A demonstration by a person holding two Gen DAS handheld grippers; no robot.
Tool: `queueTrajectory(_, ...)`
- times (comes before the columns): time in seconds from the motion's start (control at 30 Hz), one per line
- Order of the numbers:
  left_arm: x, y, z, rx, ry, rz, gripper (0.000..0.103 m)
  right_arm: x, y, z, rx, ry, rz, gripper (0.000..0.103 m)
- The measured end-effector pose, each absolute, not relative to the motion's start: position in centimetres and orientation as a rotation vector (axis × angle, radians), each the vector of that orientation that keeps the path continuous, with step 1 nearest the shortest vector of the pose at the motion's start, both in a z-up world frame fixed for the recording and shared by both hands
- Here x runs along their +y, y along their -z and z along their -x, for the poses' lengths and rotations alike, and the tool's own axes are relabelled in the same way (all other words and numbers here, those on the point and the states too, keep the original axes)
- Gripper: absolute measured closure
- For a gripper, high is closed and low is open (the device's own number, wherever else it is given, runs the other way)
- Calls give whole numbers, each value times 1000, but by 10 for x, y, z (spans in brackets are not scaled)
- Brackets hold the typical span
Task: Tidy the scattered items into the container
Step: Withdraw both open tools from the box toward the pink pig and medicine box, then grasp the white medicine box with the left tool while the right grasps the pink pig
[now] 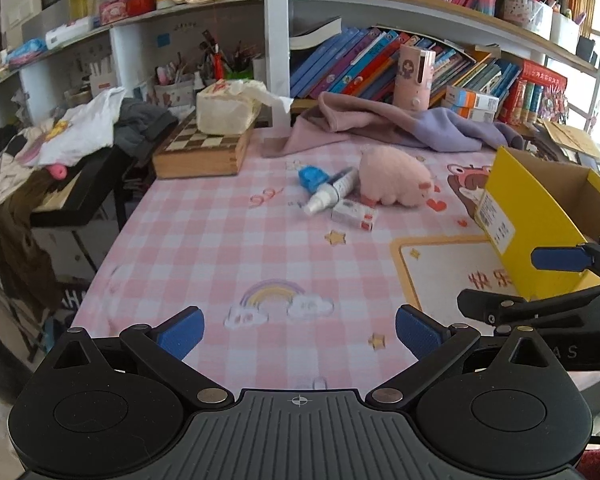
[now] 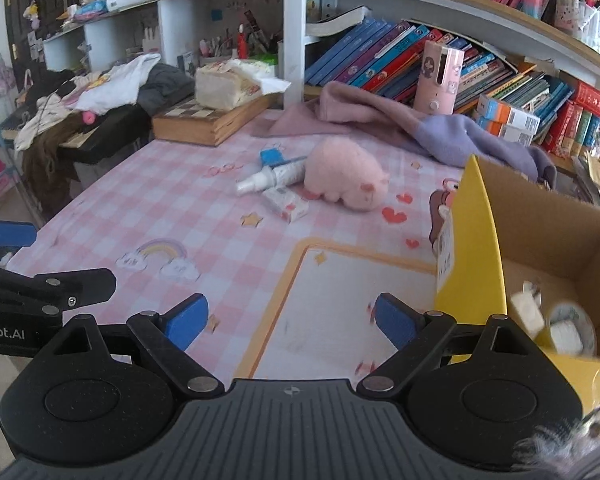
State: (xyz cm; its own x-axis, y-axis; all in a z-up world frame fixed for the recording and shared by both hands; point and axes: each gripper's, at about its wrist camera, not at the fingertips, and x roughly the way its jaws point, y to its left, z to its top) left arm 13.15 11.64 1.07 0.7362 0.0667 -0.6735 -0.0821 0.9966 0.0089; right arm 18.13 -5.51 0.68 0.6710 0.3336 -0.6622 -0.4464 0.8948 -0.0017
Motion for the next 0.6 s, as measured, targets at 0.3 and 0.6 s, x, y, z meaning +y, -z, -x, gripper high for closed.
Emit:
queueTrajectory(0.3,114,-3,-181,742,-38,17,0,-58,-13,-247,703,-375,109,14)
queueTrajectory(0.6,96,22,-240,744,62,24,10,-41,-13,-308,726,-359,167,14)
